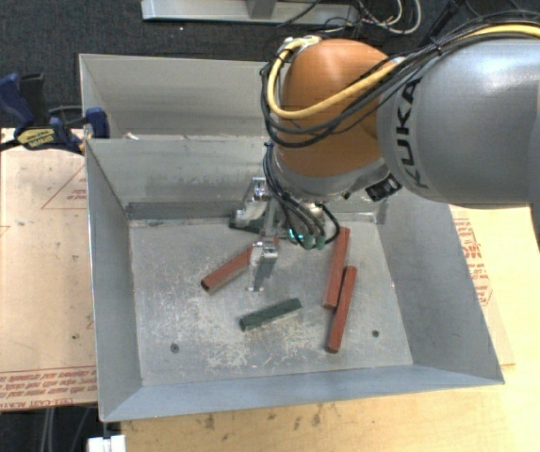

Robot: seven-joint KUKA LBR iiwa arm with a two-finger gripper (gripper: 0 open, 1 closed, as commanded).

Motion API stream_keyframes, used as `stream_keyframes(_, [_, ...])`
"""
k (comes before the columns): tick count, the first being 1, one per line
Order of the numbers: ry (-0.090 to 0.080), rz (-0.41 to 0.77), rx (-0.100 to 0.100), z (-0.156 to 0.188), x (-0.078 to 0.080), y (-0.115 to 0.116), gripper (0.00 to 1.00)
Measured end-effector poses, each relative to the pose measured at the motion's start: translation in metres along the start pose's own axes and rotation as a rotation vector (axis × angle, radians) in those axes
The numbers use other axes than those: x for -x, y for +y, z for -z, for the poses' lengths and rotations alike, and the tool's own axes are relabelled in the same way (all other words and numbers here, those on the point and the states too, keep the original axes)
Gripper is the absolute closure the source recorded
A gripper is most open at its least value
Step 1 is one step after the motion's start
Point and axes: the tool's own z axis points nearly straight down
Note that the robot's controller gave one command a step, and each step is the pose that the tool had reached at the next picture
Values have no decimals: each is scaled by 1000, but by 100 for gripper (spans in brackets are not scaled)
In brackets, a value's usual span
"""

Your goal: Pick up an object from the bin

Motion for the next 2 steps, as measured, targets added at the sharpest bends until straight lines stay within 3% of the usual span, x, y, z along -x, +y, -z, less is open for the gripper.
stream_keyframes(2, [-10, 1, 2, 3, 3, -1, 0])
